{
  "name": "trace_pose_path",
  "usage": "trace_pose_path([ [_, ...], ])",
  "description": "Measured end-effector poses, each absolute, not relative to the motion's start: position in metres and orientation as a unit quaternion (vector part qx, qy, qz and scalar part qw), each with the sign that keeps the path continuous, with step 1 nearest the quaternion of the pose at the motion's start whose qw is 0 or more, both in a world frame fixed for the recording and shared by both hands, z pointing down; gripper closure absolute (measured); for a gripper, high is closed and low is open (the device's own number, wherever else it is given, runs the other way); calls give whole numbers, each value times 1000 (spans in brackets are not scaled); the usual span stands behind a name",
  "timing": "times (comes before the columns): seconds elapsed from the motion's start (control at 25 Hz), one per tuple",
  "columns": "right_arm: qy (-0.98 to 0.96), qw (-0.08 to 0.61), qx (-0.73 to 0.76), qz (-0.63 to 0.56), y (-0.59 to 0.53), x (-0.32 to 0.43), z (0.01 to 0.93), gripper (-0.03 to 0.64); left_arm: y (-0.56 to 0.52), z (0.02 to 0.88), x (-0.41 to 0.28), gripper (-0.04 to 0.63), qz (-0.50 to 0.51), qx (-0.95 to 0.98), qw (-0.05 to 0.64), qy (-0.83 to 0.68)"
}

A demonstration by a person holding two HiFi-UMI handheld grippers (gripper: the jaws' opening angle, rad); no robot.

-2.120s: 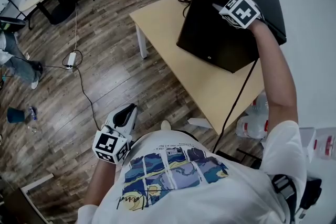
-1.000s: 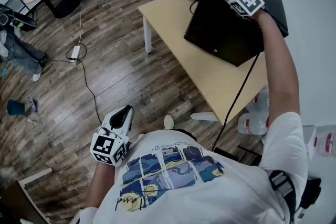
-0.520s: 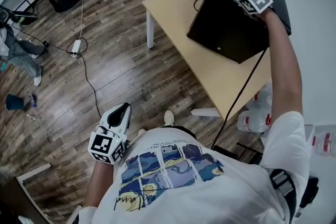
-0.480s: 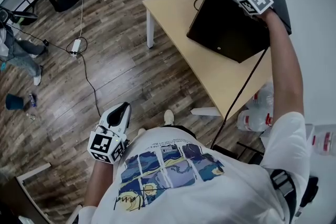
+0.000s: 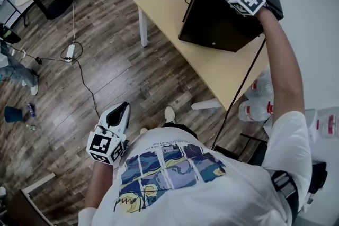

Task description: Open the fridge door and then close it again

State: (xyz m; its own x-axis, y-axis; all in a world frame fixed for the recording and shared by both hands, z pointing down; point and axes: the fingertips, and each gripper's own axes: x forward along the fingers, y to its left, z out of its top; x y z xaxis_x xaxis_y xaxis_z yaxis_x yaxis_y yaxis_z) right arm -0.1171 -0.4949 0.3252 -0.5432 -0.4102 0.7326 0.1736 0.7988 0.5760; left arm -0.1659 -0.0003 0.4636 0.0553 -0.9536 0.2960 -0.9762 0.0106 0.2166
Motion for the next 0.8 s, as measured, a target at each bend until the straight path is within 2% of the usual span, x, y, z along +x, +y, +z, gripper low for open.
trace_pose_path([
  [0.8,-805,484,64,-337,-423,-67,326,552,51,459,-162,565,-17,734,185,-653],
])
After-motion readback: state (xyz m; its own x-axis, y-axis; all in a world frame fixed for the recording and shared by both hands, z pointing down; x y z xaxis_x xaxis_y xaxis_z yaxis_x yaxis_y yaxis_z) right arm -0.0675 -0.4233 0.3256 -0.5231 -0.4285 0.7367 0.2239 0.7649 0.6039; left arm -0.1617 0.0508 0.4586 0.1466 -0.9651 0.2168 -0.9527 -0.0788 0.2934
